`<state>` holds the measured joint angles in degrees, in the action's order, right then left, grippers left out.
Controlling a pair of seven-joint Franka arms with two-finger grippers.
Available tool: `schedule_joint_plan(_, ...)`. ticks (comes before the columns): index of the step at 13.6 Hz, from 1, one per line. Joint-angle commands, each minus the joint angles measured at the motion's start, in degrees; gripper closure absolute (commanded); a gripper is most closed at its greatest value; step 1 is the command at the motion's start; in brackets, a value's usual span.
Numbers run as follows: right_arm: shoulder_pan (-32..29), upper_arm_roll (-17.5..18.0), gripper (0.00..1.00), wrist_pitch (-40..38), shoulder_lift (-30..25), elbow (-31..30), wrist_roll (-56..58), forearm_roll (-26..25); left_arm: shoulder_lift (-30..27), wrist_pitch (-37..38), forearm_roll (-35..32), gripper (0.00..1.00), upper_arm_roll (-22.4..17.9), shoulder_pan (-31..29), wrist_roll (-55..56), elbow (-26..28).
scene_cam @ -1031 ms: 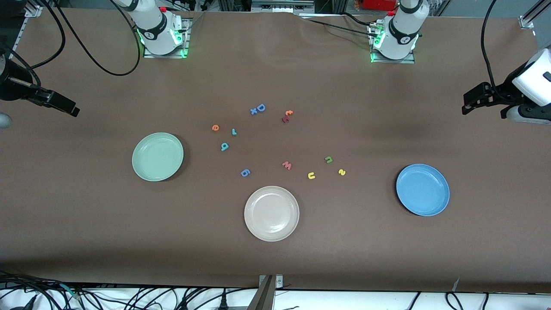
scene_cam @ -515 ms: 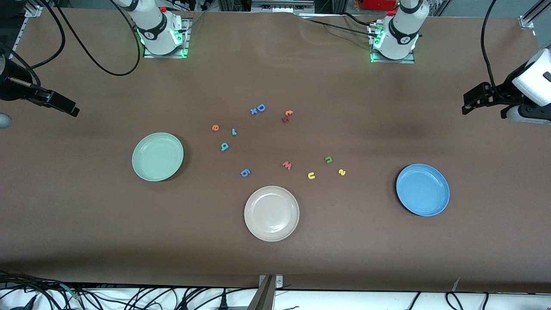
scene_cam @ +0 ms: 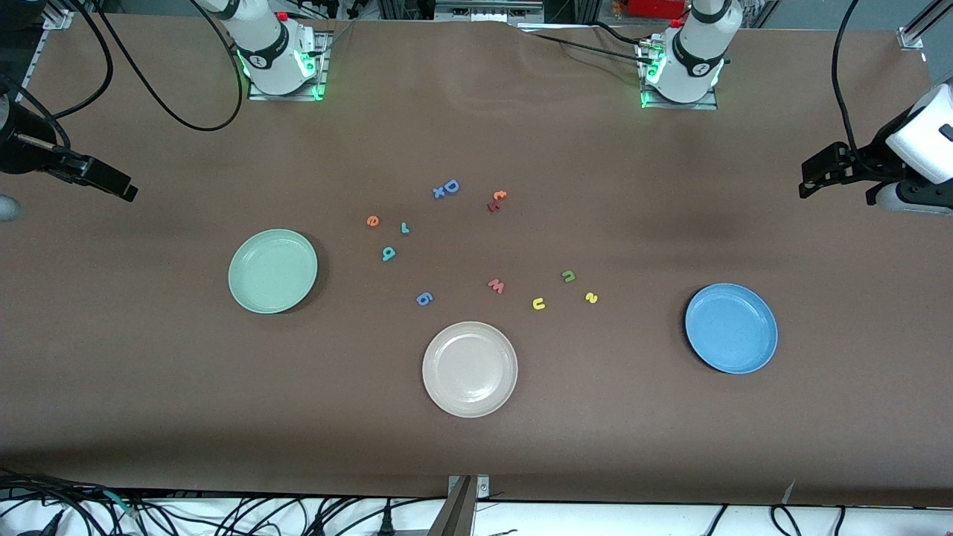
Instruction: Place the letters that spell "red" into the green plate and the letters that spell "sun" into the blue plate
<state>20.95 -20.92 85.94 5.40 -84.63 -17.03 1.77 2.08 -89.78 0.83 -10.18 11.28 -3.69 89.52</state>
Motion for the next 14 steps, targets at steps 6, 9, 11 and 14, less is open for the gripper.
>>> schedule_joint_plan(6, -0.21, 0.18, 0.00, -1.30, -0.92, -0.01, 0.50, 0.34, 0.11, 0.22, -0.83, 0.00, -0.11, 0.32, -0.97, -0.49)
schedule_joint_plan(9, -0.21, 0.09, 0.00, -1.74, -0.92, -0.01, 0.50, 0.34, 0.64, 0.22, -0.83, 0.00, -0.11, 0.32, -0.97, -0.49)
schedule_joint_plan(11, -0.21, 0.09, 0.00, -1.74, -0.92, -0.01, 0.50, 0.34, 0.90, 0.13, -0.83, 0.00, -0.11, 0.15, -0.97, -0.49)
schedule_joint_plan(14, -0.21, 0.09, 0.00, -1.74, -0.92, -0.01, 0.50, 0.34, 0.99, 0.22, -0.83, 0.00, -0.11, 0.06, -0.97, -0.49)
